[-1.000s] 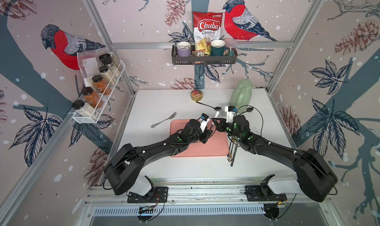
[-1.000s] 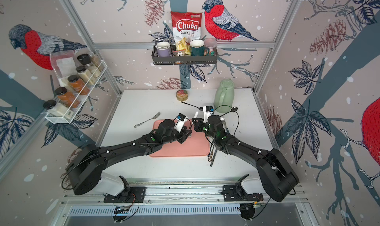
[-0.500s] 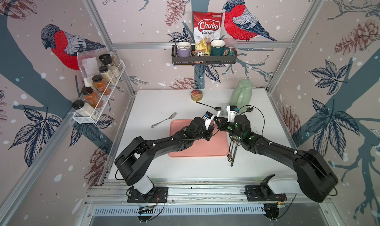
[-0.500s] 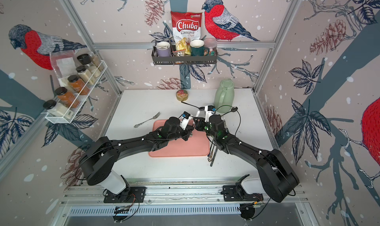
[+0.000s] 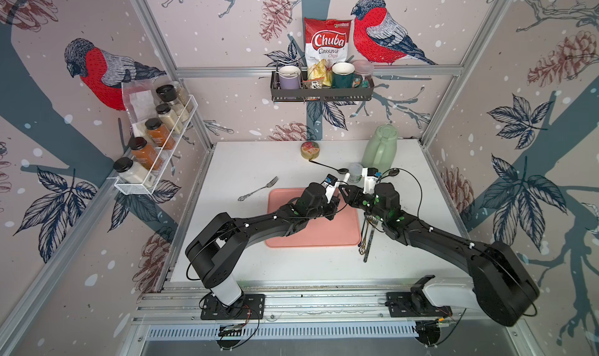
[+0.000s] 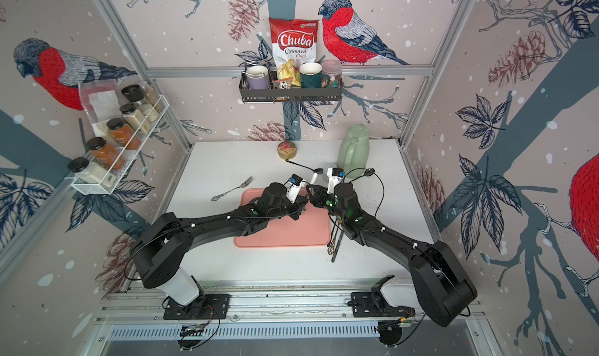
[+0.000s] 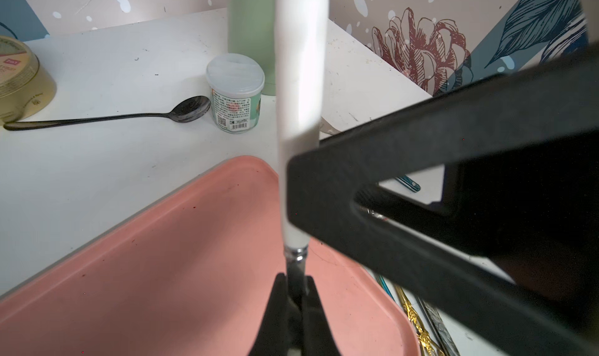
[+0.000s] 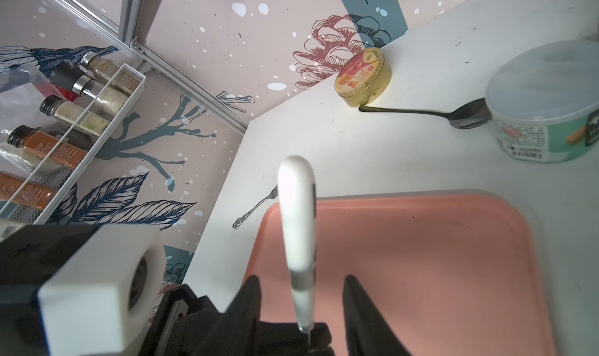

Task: Set the spoon and fork side by side
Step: Place the spoon at the center of the board.

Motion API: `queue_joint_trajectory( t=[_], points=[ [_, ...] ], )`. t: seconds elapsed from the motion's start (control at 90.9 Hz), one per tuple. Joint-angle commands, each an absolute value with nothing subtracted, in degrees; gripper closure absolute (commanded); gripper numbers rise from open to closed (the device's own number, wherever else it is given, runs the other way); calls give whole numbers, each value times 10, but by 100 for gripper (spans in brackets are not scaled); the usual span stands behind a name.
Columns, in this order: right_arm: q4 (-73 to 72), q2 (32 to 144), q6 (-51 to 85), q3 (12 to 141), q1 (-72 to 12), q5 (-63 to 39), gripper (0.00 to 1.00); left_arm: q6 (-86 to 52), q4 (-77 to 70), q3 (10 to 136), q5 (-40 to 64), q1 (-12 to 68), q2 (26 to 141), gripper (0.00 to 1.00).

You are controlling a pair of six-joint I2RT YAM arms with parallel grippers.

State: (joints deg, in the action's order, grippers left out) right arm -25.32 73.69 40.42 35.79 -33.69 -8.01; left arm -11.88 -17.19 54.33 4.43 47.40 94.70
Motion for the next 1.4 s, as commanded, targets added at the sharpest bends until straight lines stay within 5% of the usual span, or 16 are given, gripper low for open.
queue_joint_trajectory(
  t=[0.0,0.198,0.473,0.968,1.387],
  points=[
    [-175,713,411,385,-333,-53,44,-130,-148,553,12,468,930,100],
    [161,675,421,496,-320,34,43,-186,23,564,-49,403,868,100],
    [372,613,458,492,-319,72,47,-220,218,521,-152,282,784,100],
    [408,706,544,430,-391,90,52,-274,173,371,-75,123,769,100],
    [352,710,530,369,-338,58,58,-274,152,374,-41,98,836,100]
  ],
)
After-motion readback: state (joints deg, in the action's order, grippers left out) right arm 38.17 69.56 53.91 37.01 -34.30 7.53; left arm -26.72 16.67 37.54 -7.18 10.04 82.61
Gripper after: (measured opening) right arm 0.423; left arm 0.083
